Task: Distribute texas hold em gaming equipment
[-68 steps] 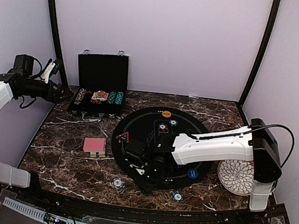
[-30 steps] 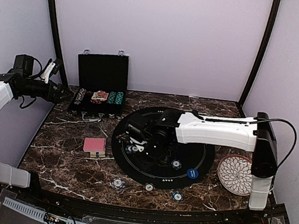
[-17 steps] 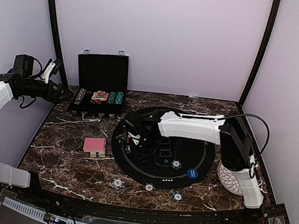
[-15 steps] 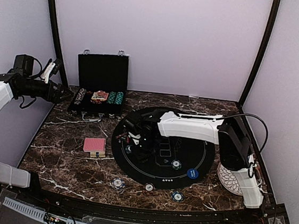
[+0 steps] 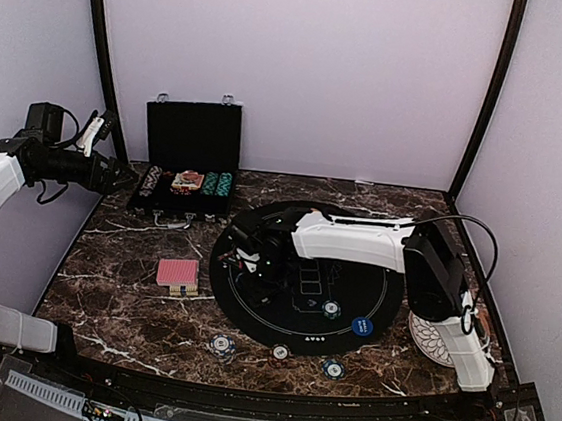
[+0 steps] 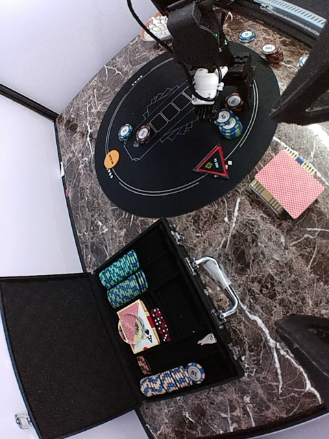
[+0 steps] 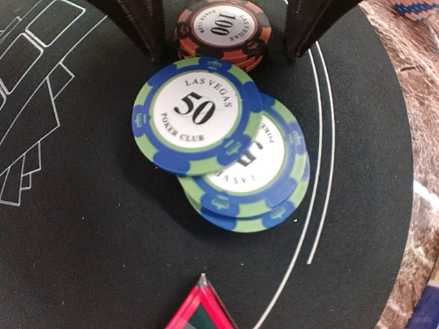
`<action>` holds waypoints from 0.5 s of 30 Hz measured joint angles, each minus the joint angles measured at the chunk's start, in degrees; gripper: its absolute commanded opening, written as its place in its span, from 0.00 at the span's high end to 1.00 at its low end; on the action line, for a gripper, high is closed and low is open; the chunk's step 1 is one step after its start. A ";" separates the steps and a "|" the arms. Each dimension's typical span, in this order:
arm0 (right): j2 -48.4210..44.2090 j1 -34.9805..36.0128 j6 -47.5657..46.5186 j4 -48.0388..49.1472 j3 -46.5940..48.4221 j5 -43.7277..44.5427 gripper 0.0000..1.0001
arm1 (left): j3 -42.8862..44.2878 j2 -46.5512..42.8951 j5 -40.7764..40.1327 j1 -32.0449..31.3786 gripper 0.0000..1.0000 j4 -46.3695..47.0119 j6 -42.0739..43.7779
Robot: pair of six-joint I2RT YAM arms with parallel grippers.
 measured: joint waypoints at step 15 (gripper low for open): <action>-14.91 0.70 1.25 -2.14 -10.10 2.23 0.07 | 0.00 0.00 0.02 0.00 0.01 0.00 0.02</action>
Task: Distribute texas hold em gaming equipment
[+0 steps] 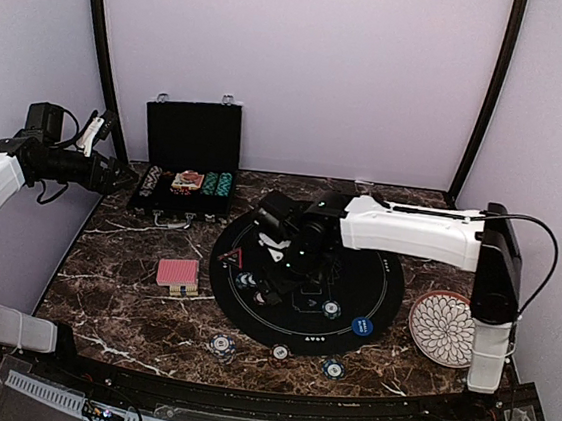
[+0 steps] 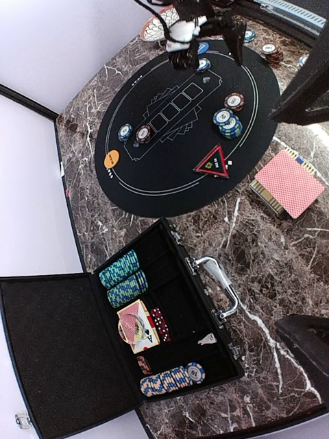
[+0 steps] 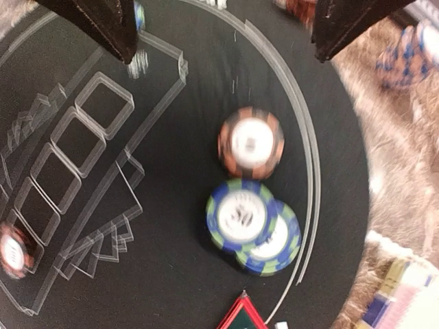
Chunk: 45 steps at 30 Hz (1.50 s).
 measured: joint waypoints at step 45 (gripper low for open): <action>-2.47 10.84 2.56 4.00 -15.17 -7.91 0.40 | 0.00 0.00 0.17 0.00 0.01 -0.02 0.22</action>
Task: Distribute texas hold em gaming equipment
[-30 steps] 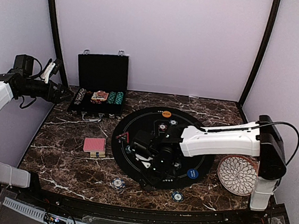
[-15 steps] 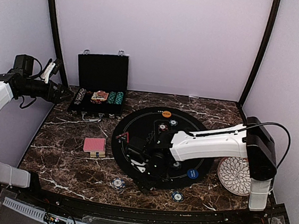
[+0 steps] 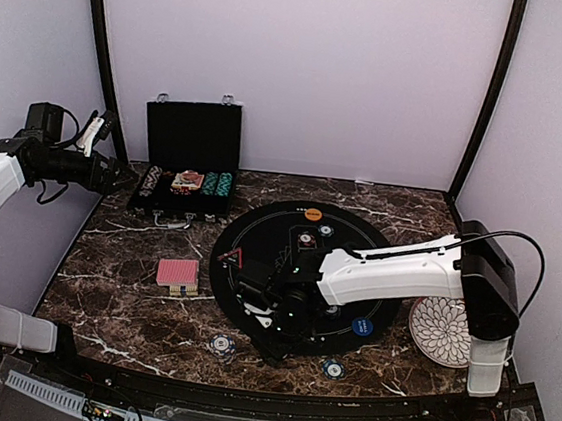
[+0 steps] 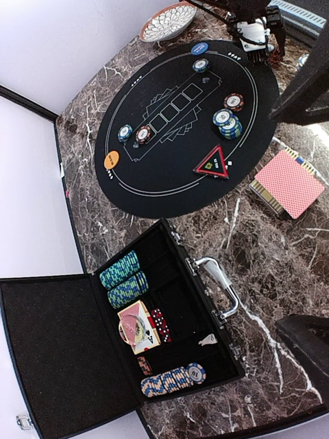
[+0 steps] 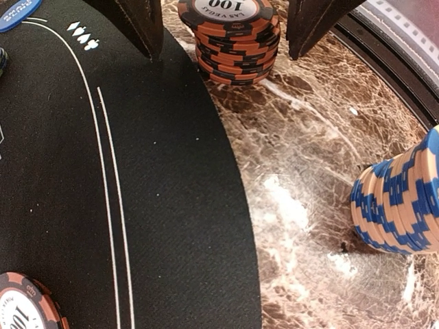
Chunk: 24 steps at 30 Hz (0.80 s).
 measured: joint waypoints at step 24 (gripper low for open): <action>-0.13 0.00 0.00 -4.96 4.33 0.02 0.82 | 0.00 0.00 -0.02 0.00 0.01 0.00 0.15</action>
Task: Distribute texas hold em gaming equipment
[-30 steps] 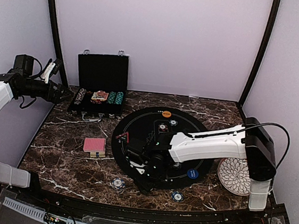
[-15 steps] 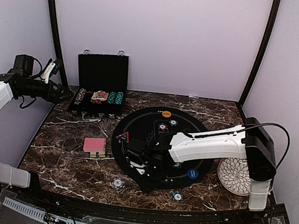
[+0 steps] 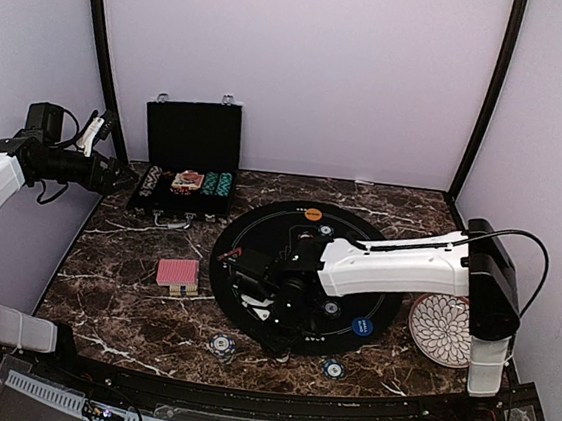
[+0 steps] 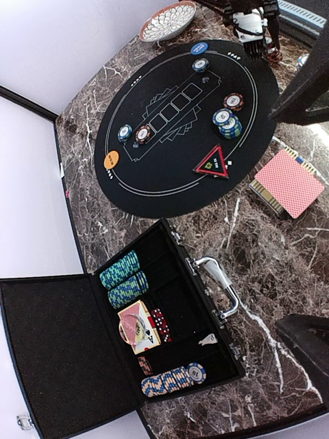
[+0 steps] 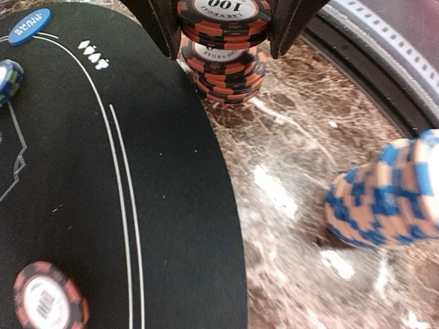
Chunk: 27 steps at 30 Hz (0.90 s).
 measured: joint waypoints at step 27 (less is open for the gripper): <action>-9.49 -30.67 -1.49 8.61 -17.38 7.61 0.80 | 0.00 0.00 0.00 0.00 0.01 0.00 0.02</action>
